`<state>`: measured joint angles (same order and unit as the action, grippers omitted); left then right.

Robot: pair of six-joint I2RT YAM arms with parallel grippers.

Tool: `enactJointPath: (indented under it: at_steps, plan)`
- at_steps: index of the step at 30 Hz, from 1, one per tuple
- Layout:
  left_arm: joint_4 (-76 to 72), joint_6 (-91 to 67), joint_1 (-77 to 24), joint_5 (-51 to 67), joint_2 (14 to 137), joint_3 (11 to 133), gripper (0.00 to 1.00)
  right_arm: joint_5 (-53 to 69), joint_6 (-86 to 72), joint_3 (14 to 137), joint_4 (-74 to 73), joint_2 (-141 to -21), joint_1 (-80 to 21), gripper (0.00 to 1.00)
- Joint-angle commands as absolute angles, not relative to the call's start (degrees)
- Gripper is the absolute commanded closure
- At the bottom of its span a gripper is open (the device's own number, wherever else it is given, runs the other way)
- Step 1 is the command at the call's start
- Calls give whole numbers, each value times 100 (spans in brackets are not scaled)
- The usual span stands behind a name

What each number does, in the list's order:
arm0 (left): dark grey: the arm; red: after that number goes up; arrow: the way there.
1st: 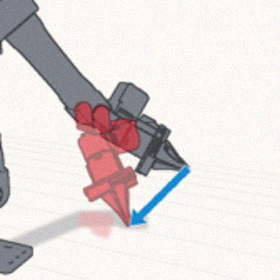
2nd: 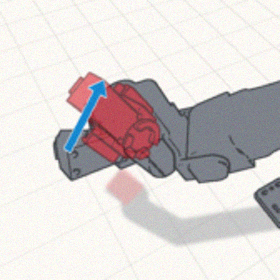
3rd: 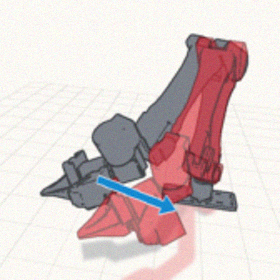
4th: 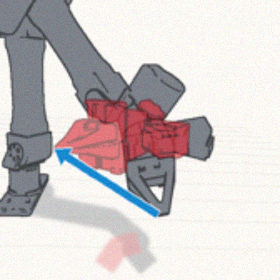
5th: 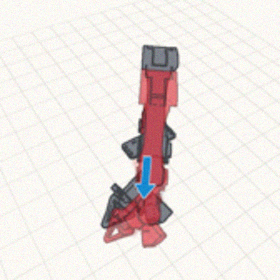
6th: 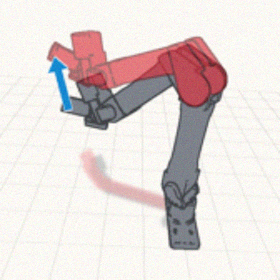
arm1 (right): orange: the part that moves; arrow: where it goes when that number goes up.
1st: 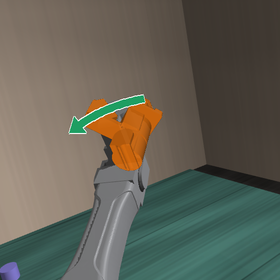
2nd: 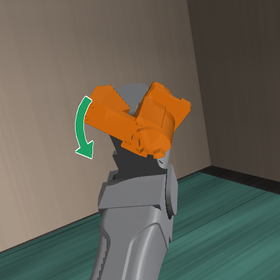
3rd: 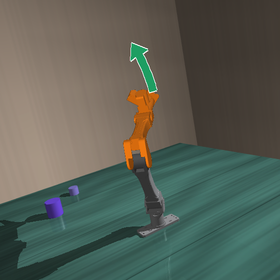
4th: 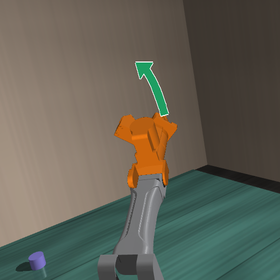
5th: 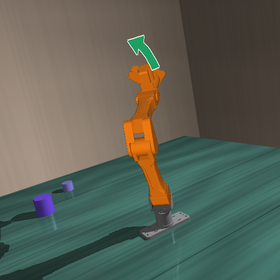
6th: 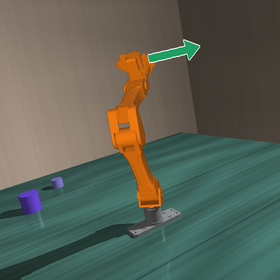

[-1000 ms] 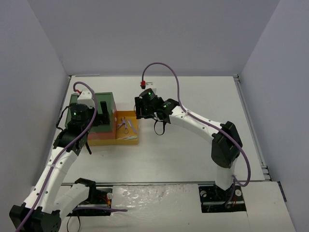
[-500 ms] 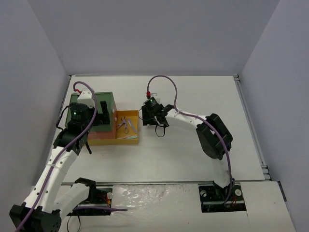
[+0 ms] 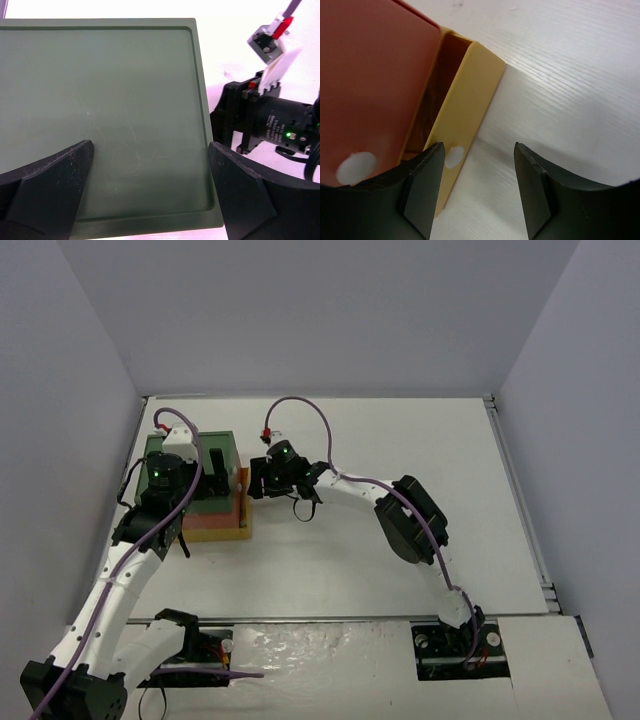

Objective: Organize the makeup

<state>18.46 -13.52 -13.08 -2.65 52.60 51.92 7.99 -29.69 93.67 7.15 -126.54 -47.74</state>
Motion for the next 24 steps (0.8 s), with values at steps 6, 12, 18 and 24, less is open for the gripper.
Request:
enactJointPath:
  at_steps: [6,12,18,24]
  plan:
    - [1837,-1365,-1292,-12,5411,5247,3,1662,-3126,9765,1979,-12945,-4893,45]
    - [1838,-1351,-1292,-38,5349,5257,3,1828,-2970,9611,2231,-12797,-4893,44]
    - [1884,-1211,-1286,-260,5207,5346,3,613,-2348,8687,1625,-11594,-4723,39]
    - [2098,-1014,-1283,-734,4828,5670,3,-606,-1740,7460,1105,-9697,-4096,18]
